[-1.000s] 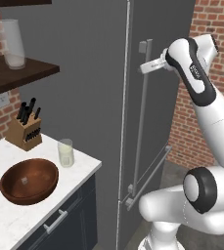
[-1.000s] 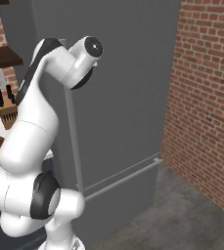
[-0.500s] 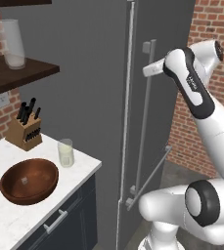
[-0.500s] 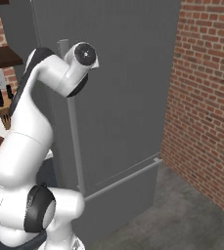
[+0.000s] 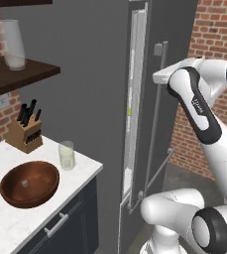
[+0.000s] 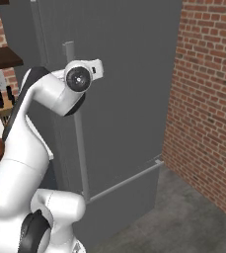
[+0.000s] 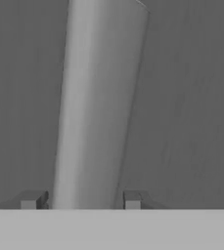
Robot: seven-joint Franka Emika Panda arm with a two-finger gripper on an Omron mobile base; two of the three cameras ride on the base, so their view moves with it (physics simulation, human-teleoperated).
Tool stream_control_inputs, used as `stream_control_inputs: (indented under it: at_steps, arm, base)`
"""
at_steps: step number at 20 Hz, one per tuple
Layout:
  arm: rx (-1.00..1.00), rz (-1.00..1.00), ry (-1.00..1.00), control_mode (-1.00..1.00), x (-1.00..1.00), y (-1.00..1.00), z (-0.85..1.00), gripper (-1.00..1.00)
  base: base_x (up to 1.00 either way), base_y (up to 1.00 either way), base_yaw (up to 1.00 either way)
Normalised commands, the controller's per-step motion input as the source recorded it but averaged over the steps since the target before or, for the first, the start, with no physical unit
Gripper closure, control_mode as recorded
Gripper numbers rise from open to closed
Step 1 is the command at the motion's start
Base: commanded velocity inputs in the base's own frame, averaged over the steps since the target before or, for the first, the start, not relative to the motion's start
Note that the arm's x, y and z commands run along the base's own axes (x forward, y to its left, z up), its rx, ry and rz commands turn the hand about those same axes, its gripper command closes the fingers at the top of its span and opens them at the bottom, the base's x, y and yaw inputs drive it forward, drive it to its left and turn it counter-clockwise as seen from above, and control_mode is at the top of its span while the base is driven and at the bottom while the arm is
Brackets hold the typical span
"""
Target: Grab a lemon wedge from the fridge and one ice cube from the ice bowl, and put them in the glass of lemonade.
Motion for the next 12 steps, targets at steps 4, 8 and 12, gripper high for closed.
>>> stream_control_inputs:
  at_steps: [4,8,12]
  arm:
    - [0.00,-0.13,0.00,-1.00,0.00,-1.00,0.01,1.00]
    - [0.01,-0.11,0.00,-1.00,-0.04,-1.00,0.06,1.00]
    - [0.04,-0.10,0.00,-1.00,-0.16,-1.00,0.00,1.00]
  base:
    - [0.00,0.00,0.00]
    - [0.00,0.00,0.00]
    - [0.00,0.00,0.00]
